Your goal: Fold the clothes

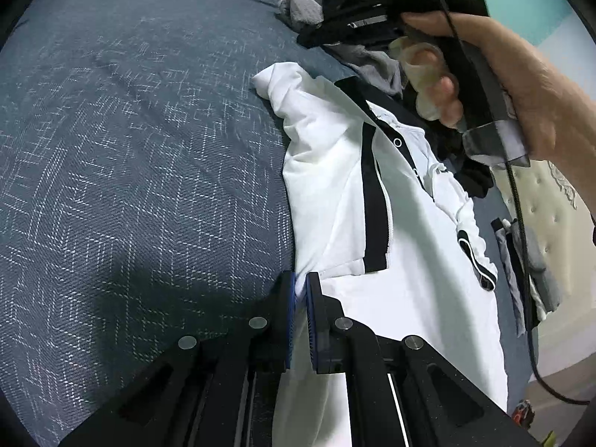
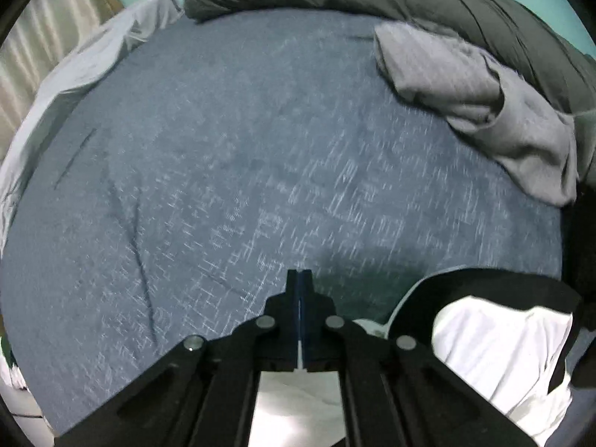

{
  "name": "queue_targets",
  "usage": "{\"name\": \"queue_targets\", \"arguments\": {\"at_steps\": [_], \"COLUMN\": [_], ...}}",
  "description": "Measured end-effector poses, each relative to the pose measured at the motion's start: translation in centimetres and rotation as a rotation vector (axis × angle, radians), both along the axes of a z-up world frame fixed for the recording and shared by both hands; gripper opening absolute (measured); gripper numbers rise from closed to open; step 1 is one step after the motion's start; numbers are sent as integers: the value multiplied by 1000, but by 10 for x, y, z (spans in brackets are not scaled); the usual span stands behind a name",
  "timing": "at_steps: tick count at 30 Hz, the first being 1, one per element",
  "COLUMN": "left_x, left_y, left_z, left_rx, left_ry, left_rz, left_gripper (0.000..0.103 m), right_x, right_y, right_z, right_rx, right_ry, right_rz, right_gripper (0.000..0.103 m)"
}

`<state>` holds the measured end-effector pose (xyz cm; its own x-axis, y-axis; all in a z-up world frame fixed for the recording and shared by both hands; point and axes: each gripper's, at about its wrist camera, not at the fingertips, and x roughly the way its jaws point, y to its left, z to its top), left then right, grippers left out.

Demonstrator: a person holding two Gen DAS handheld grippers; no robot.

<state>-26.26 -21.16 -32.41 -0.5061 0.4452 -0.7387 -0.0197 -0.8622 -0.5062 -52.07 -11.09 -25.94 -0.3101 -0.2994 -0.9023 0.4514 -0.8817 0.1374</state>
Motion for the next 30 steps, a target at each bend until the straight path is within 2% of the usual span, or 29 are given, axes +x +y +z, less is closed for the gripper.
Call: {"name": "queue_targets", "arguments": {"at_steps": [1, 3, 4, 5, 8, 13, 16, 17, 19, 27, 30], "left_x": [0, 0, 0, 0, 1, 0, -2, -2, -3, -2, -3], "left_y": [0, 1, 1, 1, 1, -1, 2, 4, 4, -1, -4], "left_z": [0, -1, -1, -1, 0, 0, 0, 0, 0, 5, 6], "left_rx": [-1, -1, -1, 0, -4, -4, -2, -2, -2, 2, 2], "left_ry": [1, 2, 1, 1, 2, 2, 2, 3, 4, 24, 27], "left_rz": [0, 1, 2, 3, 3, 3, 3, 3, 4, 29, 40], "left_gripper": [6, 6, 6, 6, 6, 6, 6, 6, 6, 6, 6], "right_x": [-1, -6, -3, -1, 7, 22, 29, 30, 33, 29, 27], "right_y": [0, 3, 2, 1, -3, -17, -18, -17, -16, -9, -6], "right_z": [-1, 0, -2, -4, -12, -29, -36, -35, -33, -5, -4], "right_rx": [0, 6, 14, 21, 52, 140, 148, 141, 127, 79, 76], "right_ry": [-9, -25, -36, -47, -77, -92, -112, -105, -91, 71, 90], "right_rz": [5, 18, 35, 52, 99, 190, 216, 219, 226, 119, 93], "right_gripper": [1, 11, 25, 32, 33, 33, 30, 16, 2, 1, 1]}}
